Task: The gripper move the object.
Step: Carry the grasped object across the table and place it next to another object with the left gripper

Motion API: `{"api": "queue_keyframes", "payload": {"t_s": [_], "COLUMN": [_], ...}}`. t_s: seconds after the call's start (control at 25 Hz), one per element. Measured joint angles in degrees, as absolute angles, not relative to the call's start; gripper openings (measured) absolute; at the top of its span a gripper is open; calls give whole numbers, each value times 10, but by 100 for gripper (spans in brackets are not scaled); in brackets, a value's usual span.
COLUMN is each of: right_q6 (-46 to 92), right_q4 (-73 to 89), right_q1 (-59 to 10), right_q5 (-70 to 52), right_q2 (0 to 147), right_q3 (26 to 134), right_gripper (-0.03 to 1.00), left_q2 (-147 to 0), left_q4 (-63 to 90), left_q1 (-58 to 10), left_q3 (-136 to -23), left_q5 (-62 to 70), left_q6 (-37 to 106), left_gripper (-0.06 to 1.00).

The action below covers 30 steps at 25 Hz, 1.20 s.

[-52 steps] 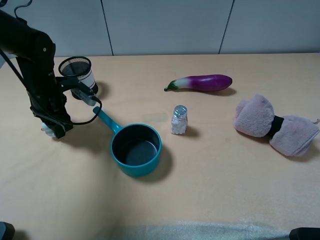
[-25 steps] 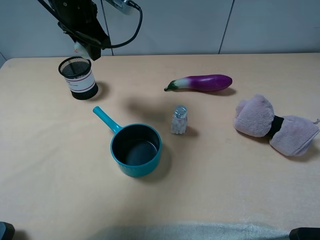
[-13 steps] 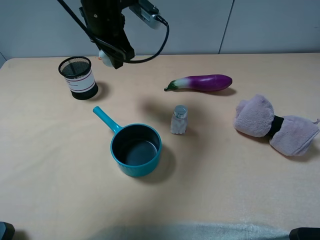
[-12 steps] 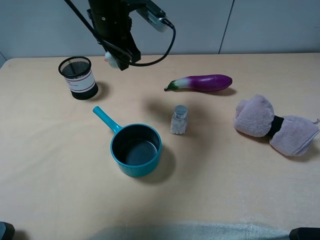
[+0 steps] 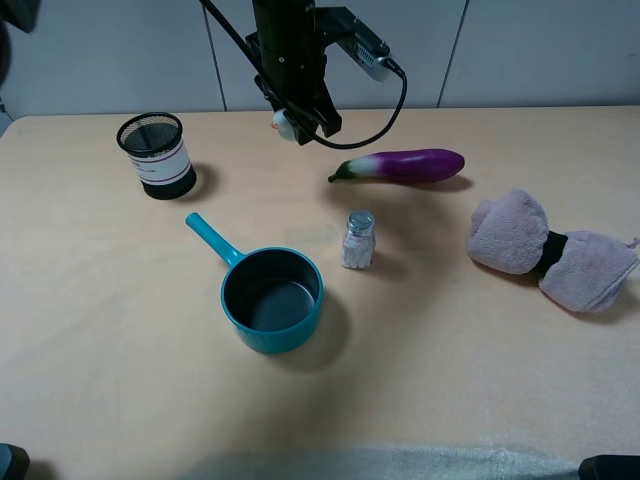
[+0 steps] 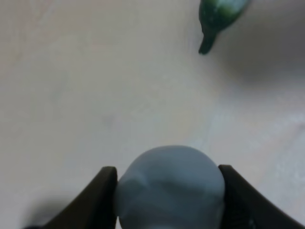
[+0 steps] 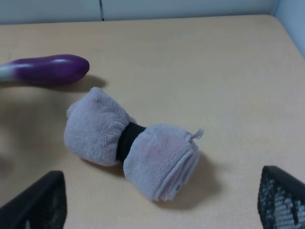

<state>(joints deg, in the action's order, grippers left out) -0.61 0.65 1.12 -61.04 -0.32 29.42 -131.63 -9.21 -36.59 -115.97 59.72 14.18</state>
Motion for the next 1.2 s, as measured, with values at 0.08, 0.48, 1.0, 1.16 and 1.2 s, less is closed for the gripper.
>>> {"api": "queue_keyframes", "payload": {"t_s": [0.08,0.48,1.0,1.16,1.2], "right_q6": [-6,-6,-6,-6,-6], "right_q4": [6,7,9,9,9], "right_q1": [11,11,11,11,11], "right_q5": [-610,-610,-610,-610,-610], "right_q2": [-3,-3,-3,-3,-3], "right_q3": [294,294,294,294,294], "right_gripper": [61,61,61,61,61], "left_q2": [-1338,-1414,-1457,-1460,-1460], "left_q4": [-98,-107,-111,-111,-111], "left_q1": [-366,-363,-357,-353,-352], "left_q3": [-1184,-1276,-1289,-1289,-1289], "left_q5": [602,608,595,587,582], "left_q6": [142,111,70,66,66], "left_gripper": [45,45,45,45,45]}}
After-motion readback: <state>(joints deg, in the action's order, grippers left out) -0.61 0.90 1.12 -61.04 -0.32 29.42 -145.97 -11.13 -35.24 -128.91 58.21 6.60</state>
